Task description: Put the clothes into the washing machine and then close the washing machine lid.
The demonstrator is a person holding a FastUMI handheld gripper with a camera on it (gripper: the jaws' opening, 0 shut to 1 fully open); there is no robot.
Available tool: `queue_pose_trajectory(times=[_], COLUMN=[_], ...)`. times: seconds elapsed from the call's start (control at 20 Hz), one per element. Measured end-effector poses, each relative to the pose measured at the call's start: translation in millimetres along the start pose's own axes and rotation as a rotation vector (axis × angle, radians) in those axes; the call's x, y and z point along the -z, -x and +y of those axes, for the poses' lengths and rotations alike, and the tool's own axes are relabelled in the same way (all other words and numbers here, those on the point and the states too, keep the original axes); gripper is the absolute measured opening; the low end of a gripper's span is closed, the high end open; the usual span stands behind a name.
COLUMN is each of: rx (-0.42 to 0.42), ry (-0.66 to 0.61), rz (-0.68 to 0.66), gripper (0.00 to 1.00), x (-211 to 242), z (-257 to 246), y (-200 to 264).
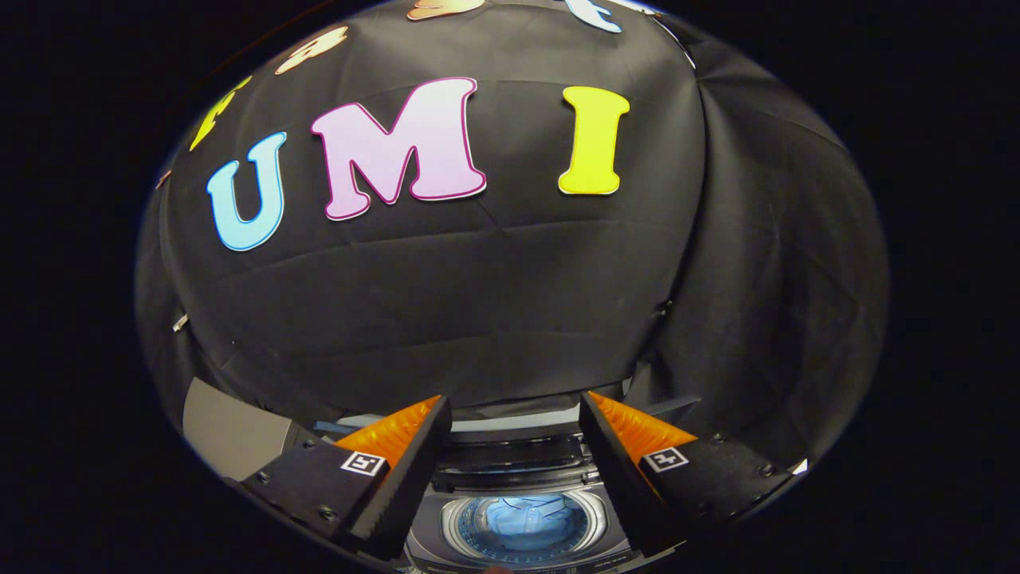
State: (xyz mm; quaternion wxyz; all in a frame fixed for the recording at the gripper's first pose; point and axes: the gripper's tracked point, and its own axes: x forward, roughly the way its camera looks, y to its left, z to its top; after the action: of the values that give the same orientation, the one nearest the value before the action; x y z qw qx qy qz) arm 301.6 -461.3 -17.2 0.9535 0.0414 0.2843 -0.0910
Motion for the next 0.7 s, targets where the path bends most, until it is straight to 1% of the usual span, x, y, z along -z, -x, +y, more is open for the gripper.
queue_pose_trajectory(times=[0.2,0.3,0.4,0.5,0.7], rx=[0.032,0.027,0.033,0.030,0.036], ry=[0.031,0.028,0.042,0.082,0.074], rz=[0.071,0.098,0.103,0.108,0.095], gripper=[1.00,1.00,1.00,1.00,1.00], x=[13.9,23.5,26.0,27.5,30.7], z=[-3.6,-5.0,-5.7,-4.3,-4.1], y=[-20.1,-29.6,-32.4,-30.3,-25.6])
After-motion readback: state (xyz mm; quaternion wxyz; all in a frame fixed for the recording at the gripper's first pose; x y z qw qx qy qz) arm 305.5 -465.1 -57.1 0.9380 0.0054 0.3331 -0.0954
